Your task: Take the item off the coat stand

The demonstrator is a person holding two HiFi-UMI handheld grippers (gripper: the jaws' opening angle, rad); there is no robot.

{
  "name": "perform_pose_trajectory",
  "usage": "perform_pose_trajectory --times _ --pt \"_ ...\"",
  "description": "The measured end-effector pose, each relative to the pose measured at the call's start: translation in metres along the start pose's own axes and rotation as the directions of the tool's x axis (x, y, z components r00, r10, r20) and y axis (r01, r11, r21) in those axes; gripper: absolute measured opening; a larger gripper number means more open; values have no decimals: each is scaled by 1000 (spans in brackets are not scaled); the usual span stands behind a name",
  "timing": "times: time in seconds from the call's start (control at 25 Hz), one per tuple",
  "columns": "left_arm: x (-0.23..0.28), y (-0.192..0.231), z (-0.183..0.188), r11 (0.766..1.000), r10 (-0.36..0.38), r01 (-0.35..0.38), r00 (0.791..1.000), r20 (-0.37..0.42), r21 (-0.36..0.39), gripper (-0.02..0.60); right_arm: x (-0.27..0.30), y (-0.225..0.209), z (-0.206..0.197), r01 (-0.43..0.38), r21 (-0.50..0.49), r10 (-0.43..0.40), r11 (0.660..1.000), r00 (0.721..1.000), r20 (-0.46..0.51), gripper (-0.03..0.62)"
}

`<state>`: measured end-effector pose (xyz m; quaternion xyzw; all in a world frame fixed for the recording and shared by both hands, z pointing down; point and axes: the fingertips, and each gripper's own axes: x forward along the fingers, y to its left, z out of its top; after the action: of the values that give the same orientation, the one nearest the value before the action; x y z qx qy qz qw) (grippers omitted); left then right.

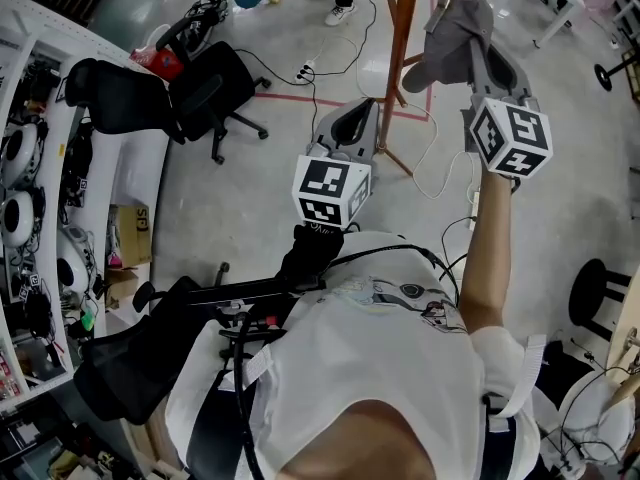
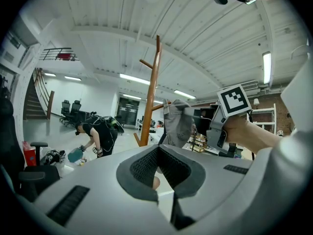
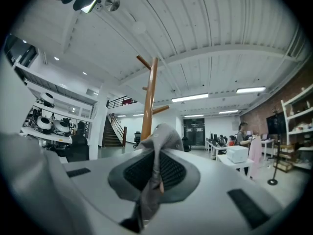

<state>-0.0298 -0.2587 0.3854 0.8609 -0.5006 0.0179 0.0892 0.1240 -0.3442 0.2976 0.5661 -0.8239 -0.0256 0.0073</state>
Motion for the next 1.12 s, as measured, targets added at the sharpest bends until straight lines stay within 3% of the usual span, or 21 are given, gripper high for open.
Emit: perform_pose_trajectory --times 0.32,0.88,1.12 --pt "-2 7 0 1000 -14 13 1000 8 19 3 -38 -4 14 88 -17 -86 996 994 66 25" --pt "21 -31 16 995 -89 88 996 24 38 3 -98 -13 -40 141 28 -140 990 989 -53 26" --pt "21 -31 20 995 -90 88 995 35 42 3 -106 -5 -46 144 51 -141 988 989 -54 25"
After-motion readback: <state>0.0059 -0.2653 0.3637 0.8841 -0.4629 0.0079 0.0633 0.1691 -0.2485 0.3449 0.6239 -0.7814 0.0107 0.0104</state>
